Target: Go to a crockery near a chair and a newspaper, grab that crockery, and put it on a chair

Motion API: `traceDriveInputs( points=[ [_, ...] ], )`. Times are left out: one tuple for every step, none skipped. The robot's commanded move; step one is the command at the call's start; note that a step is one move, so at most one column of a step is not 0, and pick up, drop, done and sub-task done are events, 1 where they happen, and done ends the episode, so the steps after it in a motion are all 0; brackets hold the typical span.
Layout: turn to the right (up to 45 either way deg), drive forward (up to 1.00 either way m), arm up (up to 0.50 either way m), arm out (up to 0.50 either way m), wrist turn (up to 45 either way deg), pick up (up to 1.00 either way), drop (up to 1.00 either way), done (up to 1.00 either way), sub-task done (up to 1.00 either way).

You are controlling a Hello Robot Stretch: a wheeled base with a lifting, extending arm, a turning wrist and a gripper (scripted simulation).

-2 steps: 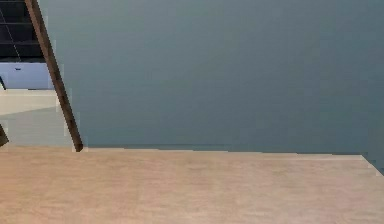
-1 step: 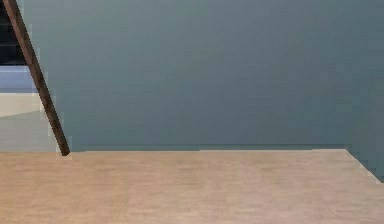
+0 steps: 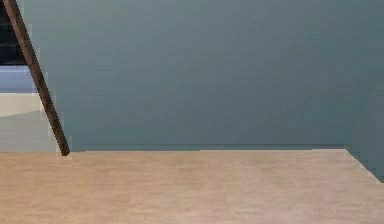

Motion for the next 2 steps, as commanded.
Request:
traceDriveInputs(
  points=[
    [45.0,0.0,0.0,0.0,0.0,0.0,0.0,0.0,0.0],
    [-6.0,0.0,0.0,0.0,0.0,0.0,0.0,0.0,0.0]
  ],
)
